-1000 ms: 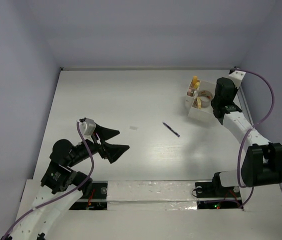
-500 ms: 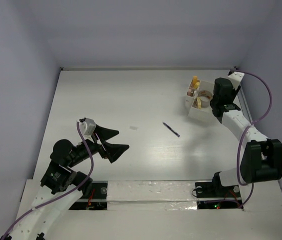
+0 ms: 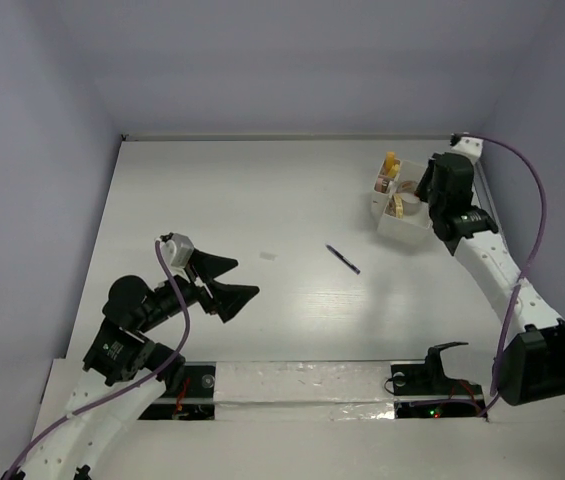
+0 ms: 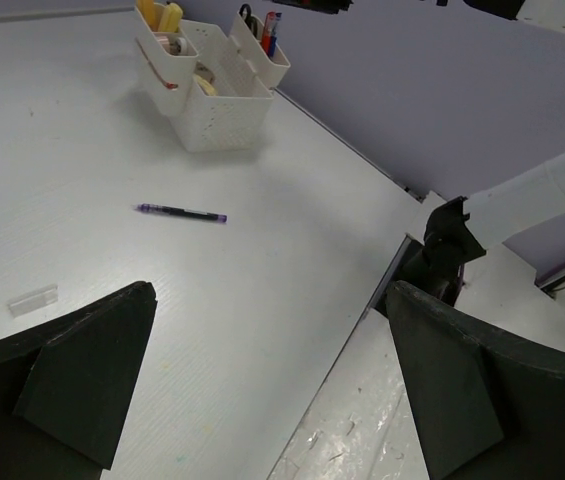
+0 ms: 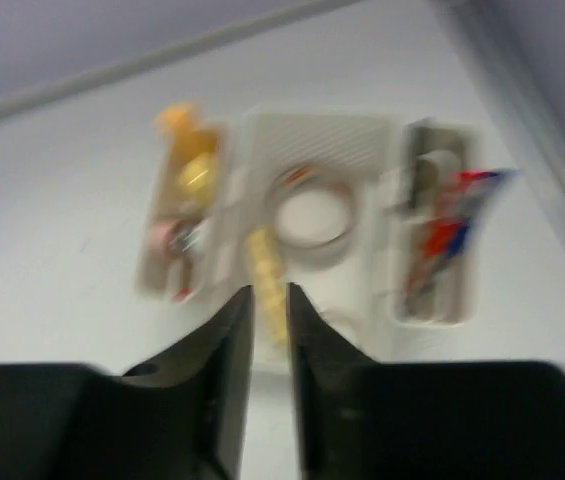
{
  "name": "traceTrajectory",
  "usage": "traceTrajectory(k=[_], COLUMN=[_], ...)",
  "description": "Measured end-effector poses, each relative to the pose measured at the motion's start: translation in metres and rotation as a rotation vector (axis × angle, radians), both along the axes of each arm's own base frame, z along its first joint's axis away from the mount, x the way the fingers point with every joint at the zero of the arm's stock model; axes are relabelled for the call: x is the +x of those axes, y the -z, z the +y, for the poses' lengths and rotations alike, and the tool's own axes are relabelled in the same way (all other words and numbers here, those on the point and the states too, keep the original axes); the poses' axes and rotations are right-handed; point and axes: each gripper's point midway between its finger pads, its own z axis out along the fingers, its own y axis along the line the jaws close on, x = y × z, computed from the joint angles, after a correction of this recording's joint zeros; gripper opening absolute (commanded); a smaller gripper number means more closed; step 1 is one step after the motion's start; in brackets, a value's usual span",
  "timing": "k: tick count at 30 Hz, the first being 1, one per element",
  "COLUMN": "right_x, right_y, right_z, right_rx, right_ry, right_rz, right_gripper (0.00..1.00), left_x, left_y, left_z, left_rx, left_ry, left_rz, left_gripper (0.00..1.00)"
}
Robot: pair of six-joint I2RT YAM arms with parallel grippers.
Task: Sort the stationery into containers
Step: Place the pen in the storage box, then pick up the pen from the center of the board.
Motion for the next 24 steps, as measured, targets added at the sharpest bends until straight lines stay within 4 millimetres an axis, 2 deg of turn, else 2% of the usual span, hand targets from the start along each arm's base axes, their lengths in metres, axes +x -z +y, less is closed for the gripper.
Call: traceTrajectory(k=[1,2,4,6,7,8,9,10,11,14,24], right_x=[0.0,-0.002,-0.006,-0.012,-0.018,-0.023,-0.03,-0.036,-0.041,-0.052,-0.056], right_y=[0.004,0.01,0.034,0.063,0.081,0.099,0.12,0.136,0.15,0.181,0.221], right_z=[0.02,0.04,0.094,0.138,0.16,0.177,0.19,0.197,0.2,0.197,0.202], right_rx=[0.011,0.021,0.022,0.015,0.002,-0.008,-0.023,-0.043,-0.056,-0.088,-0.132], right_ry=[-0.07,-0.134,-0.305,-0.442,-0.506,-0.559,-0.601,-0.63,-0.647,-0.668,-0.756], right_rz=[0.02,0.044,0.135,0.237,0.299,0.358,0.427,0.484,0.531,0.645,0.779], right_gripper=[0.04,0.03,0.02,0.07,0.13,0.3,0.35,0.4,0.49,0.51,0.51], left_x=[0.002,0.004,0.009,0.014,0.016,0.019,0.022,0.025,0.027,0.036,0.052], left_y=[0.001,0.003,0.006,0.009,0.011,0.014,0.015,0.017,0.019,0.024,0.039], left_z=[0.0,0.001,0.001,0.001,0.002,0.002,0.003,0.004,0.004,0.008,0.012], left_rx=[0.003,0.006,0.014,0.023,0.027,0.032,0.036,0.04,0.043,0.053,0.079], left_ry=[-0.006,-0.012,-0.024,-0.036,-0.043,-0.051,-0.06,-0.067,-0.075,-0.102,-0.14], left_rz=[0.004,0.011,0.025,0.042,0.05,0.06,0.068,0.076,0.084,0.106,0.172], left_gripper=[0.99,0.99,0.99,0.99,0.99,0.99,0.99,0.99,0.99,0.99,0.99])
